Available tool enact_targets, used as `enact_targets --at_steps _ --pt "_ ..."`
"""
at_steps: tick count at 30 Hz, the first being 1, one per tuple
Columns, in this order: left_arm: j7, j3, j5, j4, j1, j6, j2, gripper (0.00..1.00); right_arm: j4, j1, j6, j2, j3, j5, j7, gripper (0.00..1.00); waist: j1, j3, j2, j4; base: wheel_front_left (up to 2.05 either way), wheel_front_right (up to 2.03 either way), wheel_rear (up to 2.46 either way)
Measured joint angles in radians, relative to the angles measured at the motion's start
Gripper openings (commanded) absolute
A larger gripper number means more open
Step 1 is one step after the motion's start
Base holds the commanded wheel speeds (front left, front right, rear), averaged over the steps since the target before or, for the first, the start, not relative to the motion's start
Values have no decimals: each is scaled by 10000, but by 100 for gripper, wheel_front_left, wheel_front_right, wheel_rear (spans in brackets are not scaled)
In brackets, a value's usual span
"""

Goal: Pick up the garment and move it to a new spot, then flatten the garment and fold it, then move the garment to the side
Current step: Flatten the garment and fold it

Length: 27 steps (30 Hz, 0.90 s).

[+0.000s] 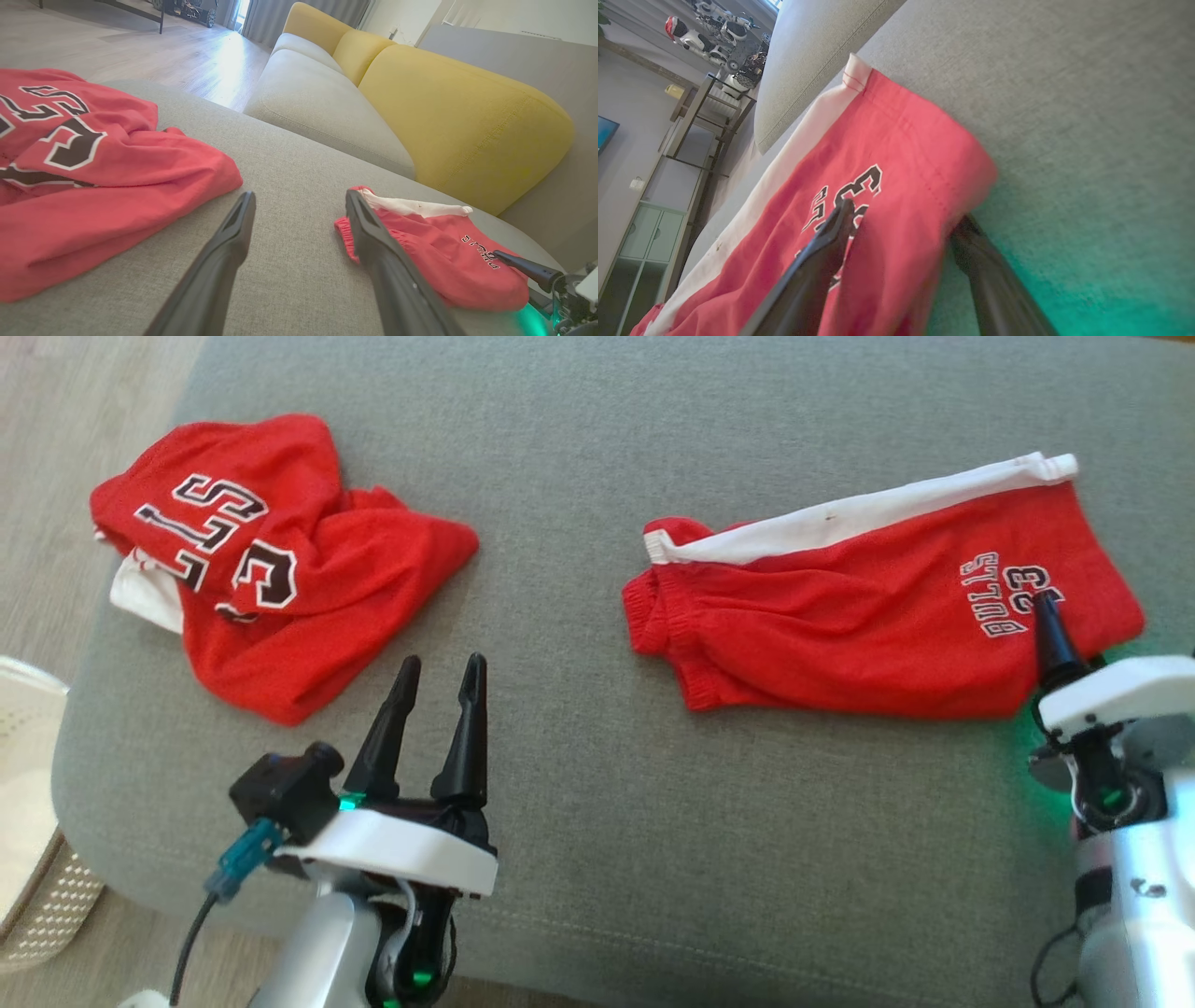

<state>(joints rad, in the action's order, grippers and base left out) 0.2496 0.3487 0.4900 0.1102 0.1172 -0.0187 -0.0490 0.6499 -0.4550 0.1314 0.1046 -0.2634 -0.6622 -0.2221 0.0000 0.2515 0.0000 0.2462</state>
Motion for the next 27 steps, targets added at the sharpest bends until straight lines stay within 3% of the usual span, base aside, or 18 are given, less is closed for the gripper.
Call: enact_targets --at_steps 9,10,11,21,27 --pt "0 259 0 -71 160 -79 2 100 508 -596 0 40 44 428 -368 100 0 88 0 230 0 0 0" --pt "0 259 0 -71 160 -79 2 100 554 -662 0 48 90 426 -451 34 0 75 0 236 0 0 0" --pt "0 265 0 -71 160 -79 2 100 570 -726 0 56 178 407 -485 0 0 53 0 241 0 0 0" --pt "0 263 58 13 151 -77 2 100 943 -669 0 102 495 552 851 0 0 -250 0 112 0 0 0" --pt "0 268 88 199 91 -63 2 100 1578 -669 0 742 -617 1187 2376 0 0 -604 0 -128 0 0 0"
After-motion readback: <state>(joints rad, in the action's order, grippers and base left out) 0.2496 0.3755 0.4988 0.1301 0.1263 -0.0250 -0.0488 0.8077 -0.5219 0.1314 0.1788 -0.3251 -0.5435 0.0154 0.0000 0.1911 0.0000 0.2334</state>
